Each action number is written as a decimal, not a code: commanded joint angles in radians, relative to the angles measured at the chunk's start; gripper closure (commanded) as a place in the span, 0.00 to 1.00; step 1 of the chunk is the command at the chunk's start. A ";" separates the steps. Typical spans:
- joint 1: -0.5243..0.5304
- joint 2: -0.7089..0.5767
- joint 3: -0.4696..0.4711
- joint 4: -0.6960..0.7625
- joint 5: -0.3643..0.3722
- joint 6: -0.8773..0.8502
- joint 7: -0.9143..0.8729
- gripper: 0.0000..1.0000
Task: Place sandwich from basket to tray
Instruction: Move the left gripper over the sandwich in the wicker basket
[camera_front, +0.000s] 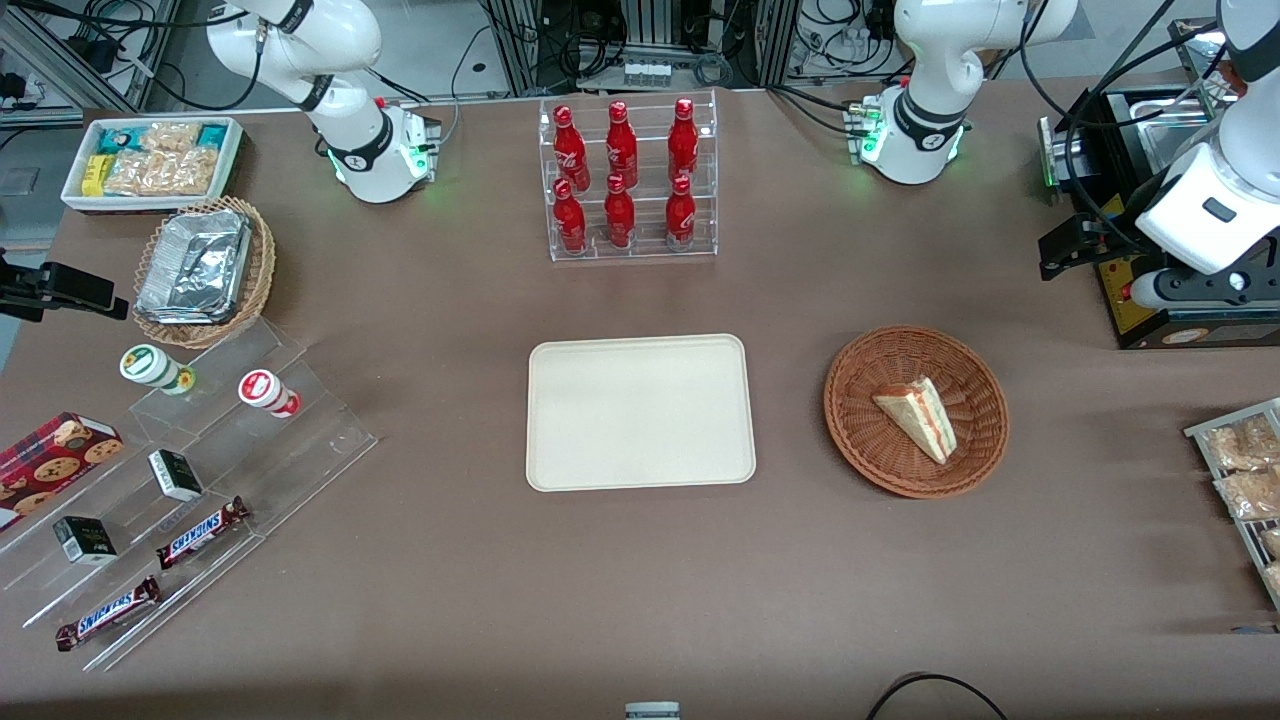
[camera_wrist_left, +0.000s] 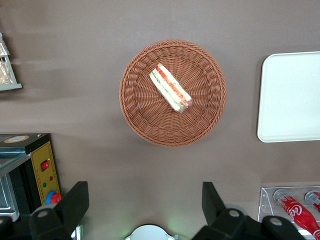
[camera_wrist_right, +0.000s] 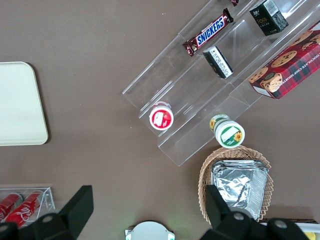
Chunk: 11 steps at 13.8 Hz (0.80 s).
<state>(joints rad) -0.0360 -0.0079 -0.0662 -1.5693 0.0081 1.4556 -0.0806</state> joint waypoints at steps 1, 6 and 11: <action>0.011 -0.001 -0.014 0.002 -0.003 0.026 0.013 0.00; 0.005 0.071 -0.018 -0.034 -0.003 0.054 0.012 0.00; -0.019 0.078 -0.023 -0.245 -0.005 0.285 0.002 0.00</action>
<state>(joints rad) -0.0461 0.0933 -0.0866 -1.7235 0.0068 1.6580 -0.0805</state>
